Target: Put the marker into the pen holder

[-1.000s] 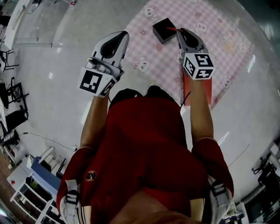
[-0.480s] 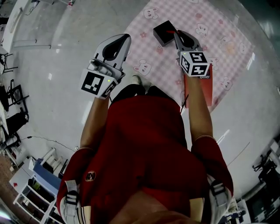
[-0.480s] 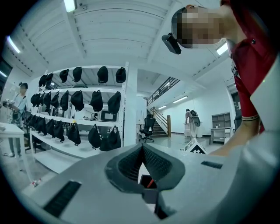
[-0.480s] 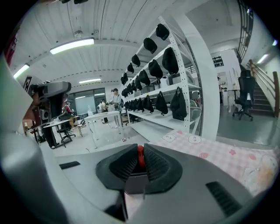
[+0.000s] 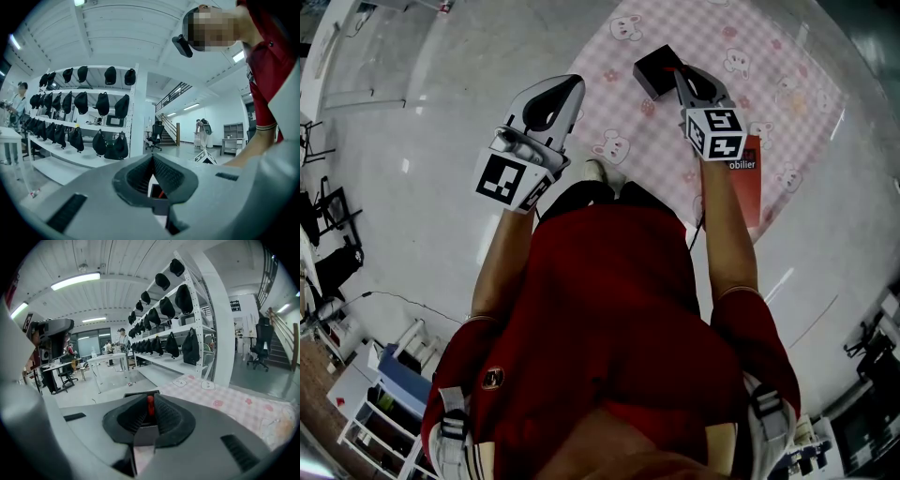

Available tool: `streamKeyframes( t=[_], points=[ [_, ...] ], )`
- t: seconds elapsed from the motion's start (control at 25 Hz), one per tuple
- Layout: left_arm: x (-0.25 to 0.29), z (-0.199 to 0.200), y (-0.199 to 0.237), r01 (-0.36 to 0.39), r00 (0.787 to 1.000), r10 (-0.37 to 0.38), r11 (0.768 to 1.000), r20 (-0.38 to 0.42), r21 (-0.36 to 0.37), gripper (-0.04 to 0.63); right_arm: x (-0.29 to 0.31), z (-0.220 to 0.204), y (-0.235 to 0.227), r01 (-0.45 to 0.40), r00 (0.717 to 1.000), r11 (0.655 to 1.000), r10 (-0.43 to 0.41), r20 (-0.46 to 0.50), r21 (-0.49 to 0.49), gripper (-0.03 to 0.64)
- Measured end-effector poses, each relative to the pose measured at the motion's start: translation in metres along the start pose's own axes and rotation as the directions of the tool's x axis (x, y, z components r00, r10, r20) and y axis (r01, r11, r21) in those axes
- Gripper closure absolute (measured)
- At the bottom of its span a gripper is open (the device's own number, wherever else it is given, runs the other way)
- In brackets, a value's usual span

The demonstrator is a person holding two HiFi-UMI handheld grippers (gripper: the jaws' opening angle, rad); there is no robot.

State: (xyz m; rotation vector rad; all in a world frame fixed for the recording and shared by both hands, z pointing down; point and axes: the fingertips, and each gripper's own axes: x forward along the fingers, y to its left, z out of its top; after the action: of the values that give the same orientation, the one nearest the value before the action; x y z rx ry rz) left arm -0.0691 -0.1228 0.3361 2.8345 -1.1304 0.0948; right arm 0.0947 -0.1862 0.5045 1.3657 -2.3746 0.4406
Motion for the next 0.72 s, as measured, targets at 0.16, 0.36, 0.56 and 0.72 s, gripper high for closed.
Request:
streamKeyframes(
  t=[0.16,0.36,0.56,0.72],
  points=[
    [-0.001,-0.002,0.002,0.008,1.0,-0.008,1.0,-0.005,-0.001,0.588,0.005,-0.005,0.001,0.008,1.0,1.0,-0.008,-0.014,-0.011,0.575],
    [-0.006,-0.001,0.007,0.01,1.0,-0.01,1.0,-0.003,-0.005,0.588,0.01,-0.007,0.006,0.014,0.999,0.999,-0.015,-0.034,-0.034,0.575],
    [-0.006,0.001,0.007,0.023,1.0,-0.023,1.0,0.001,-0.005,0.588,0.01,-0.008,0.004,0.029,0.999,0.999,-0.03,-0.04,-0.035,0.575],
    [-0.006,-0.003,0.006,0.029,0.999,-0.029,1.0,-0.015,-0.003,0.588,0.01,-0.007,0.001,0.051,0.998,0.998,-0.053,-0.043,-0.044,0.574]
  ],
)
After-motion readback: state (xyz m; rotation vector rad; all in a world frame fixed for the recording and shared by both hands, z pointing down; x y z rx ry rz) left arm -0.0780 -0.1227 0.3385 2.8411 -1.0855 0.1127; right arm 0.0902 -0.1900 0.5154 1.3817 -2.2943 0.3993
